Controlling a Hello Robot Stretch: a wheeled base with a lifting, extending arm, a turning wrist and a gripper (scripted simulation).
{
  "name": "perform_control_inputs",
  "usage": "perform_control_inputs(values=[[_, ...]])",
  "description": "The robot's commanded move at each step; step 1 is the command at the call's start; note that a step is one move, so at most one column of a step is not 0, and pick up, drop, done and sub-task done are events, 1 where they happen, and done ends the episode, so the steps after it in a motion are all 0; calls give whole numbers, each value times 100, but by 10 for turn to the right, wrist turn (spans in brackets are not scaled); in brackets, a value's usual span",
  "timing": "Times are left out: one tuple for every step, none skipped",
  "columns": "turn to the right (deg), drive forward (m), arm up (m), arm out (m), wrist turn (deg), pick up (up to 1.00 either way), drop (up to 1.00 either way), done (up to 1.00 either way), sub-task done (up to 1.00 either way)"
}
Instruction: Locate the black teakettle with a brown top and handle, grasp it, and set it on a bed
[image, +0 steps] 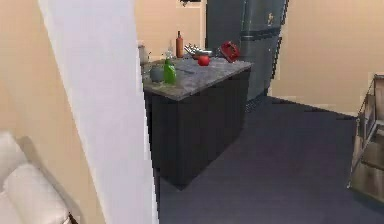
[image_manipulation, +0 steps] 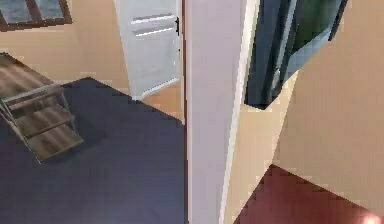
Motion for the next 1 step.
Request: perform_control_inputs(values=[[360, 0, 0, 0, 0, 0, 0, 0, 0]])
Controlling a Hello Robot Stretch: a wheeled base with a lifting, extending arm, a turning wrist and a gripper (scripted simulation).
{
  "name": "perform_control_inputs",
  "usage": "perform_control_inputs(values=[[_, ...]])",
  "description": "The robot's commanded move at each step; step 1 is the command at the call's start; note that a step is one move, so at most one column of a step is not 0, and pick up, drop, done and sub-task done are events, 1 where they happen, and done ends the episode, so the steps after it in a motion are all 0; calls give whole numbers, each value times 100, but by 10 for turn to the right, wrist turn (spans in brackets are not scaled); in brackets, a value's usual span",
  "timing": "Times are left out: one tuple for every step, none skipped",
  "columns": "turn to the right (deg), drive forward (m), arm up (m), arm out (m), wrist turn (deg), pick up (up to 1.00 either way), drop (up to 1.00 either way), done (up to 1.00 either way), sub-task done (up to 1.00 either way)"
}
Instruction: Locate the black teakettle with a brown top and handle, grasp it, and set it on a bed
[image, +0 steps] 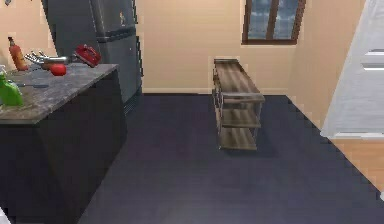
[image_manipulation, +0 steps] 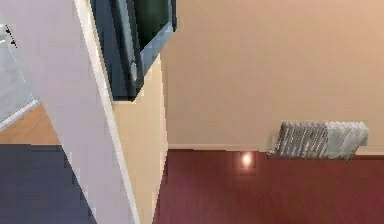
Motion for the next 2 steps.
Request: perform_control_inputs(values=[[0, 45, 0, 0, 0, 0, 0, 0, 0], [-450, 0, 0, 0, 0, 0, 0, 0, 0]])
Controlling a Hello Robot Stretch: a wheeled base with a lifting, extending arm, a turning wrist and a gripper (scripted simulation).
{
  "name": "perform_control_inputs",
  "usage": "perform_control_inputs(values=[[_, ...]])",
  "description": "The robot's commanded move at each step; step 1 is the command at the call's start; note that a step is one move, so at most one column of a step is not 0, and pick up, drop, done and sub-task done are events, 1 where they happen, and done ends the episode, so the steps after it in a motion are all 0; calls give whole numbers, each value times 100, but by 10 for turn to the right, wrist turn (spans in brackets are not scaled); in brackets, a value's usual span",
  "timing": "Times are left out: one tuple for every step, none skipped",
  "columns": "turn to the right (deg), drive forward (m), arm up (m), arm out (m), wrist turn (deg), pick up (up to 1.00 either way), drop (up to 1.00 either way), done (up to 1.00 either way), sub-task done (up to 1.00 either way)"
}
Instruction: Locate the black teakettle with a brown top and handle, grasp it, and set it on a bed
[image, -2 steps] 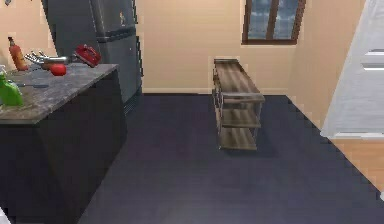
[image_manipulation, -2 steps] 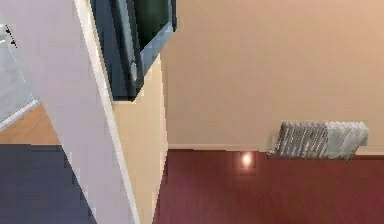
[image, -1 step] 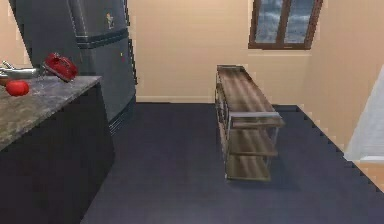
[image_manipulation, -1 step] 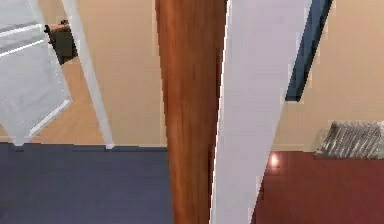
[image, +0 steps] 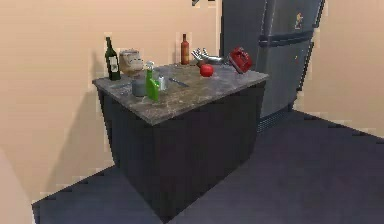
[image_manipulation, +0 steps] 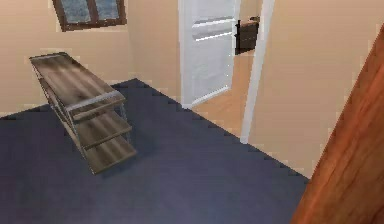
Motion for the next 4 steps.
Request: perform_control_inputs(values=[[-180, 0, 0, 0, 0, 0, 0, 0, 0], [0, 60, 0, 0, 0, 0, 0, 0, 0], [-450, 0, 0, 0, 0, 0, 0, 0, 0], [-330, 0, 0, 0, 0, 0, 0, 0, 0]])
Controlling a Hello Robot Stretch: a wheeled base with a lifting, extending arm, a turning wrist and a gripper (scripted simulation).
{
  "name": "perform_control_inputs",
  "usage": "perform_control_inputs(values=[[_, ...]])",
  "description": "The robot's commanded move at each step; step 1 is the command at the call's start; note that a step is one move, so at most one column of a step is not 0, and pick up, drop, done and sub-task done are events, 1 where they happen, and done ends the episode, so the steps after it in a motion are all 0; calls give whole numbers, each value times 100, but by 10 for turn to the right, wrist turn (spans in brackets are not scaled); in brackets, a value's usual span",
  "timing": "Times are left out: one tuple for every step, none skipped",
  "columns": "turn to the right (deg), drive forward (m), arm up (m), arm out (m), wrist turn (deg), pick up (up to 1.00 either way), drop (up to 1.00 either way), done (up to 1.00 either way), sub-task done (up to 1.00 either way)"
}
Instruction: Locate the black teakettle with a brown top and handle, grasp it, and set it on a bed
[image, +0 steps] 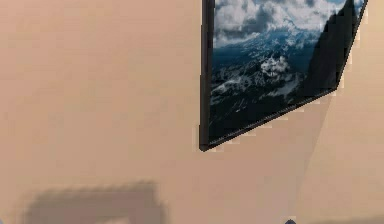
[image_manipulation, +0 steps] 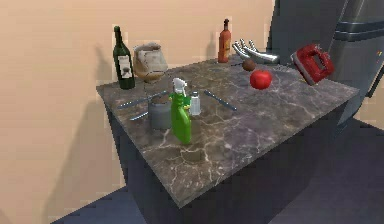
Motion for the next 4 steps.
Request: perform_control_inputs(values=[[0, 0, 50, 0, 0, 0, 0, 0, 0], [0, 0, 38, 0, 0, 0, 0, 0, 0], [0, 0, 0, 38, 0, 0, 0, 0, 0], [0, 0, 0, 0, 450, 0, 0, 0, 0]])
